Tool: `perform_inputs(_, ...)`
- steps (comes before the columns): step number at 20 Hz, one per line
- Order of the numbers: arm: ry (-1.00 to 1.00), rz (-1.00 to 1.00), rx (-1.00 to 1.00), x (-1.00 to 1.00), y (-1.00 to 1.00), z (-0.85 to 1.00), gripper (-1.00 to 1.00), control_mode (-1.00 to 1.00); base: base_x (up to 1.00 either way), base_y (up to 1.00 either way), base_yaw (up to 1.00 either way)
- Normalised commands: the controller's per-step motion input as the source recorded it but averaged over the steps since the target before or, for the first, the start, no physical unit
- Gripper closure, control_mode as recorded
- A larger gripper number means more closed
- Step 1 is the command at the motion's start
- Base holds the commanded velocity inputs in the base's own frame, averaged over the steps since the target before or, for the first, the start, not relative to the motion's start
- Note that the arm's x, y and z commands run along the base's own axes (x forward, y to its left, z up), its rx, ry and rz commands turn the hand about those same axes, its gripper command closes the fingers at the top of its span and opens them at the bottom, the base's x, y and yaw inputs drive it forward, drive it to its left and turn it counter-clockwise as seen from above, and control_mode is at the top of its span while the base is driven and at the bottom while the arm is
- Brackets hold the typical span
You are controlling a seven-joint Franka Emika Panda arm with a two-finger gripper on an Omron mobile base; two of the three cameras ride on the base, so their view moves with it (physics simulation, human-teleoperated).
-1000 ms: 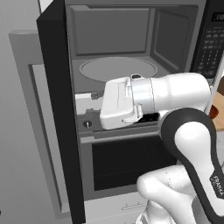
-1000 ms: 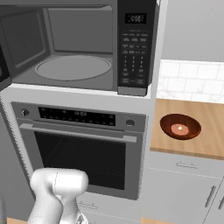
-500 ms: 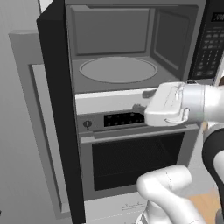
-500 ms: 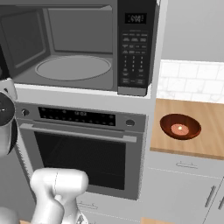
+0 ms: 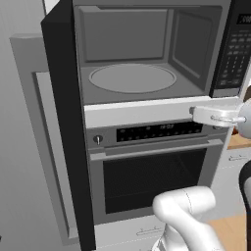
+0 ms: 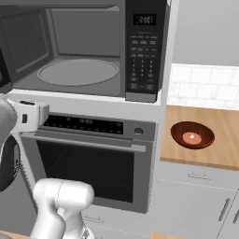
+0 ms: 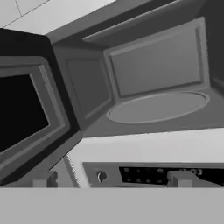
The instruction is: Open the microwave, place the bowl with waffle inside the microwave, then close the microwave door and turn it on.
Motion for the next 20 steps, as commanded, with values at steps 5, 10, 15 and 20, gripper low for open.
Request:
perform_inputs(5, 0.24, -0.34, 0.27, 0.00, -1.00, 0.05, -1.00, -1.00, 0.00, 0.00, 0.00)
perform_inputs(10, 0.22, -0.26, 0.40, -0.01, -1.00, -0.19, -1.00, -1.00, 0.00, 0.00, 0.00)
perform_inputs(15, 0.28, -0.23, 0.45, 0.04, -1.00, -0.61, -1.00, -1.00, 0.00, 0.00, 0.00)
perform_inputs(20, 0.22, -0.29, 0.40, 0.23, -1.00, -0.65, -1.00, -1.00, 0.00, 0.00, 0.00)
